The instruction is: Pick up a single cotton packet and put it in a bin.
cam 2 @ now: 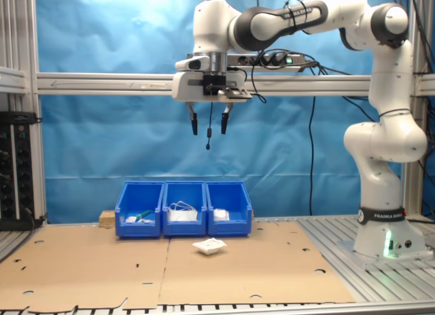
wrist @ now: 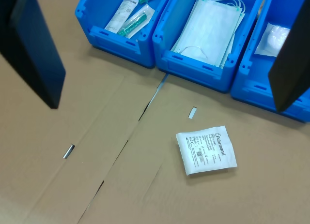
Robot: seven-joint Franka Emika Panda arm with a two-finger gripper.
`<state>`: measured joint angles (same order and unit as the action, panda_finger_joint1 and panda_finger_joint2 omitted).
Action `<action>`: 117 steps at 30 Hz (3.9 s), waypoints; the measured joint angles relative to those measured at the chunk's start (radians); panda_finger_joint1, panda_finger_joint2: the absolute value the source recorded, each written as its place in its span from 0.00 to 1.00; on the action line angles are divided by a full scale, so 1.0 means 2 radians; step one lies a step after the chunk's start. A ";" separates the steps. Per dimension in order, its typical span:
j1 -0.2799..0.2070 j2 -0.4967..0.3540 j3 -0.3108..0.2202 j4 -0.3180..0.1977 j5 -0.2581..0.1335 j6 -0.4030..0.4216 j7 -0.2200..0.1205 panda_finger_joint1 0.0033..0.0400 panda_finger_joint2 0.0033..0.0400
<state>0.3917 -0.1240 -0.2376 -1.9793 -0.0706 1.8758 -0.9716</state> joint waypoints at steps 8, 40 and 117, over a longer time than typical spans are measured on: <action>0.000 0.000 0.000 0.000 0.000 0.000 0.000 1.00 1.00; 0.000 0.000 0.000 0.000 0.000 0.000 0.000 1.00 1.00; -0.003 0.001 -0.090 -0.015 -0.002 0.000 0.000 1.00 1.00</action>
<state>0.3861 -0.1227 -0.4171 -2.0091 -0.0745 1.8759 -0.9716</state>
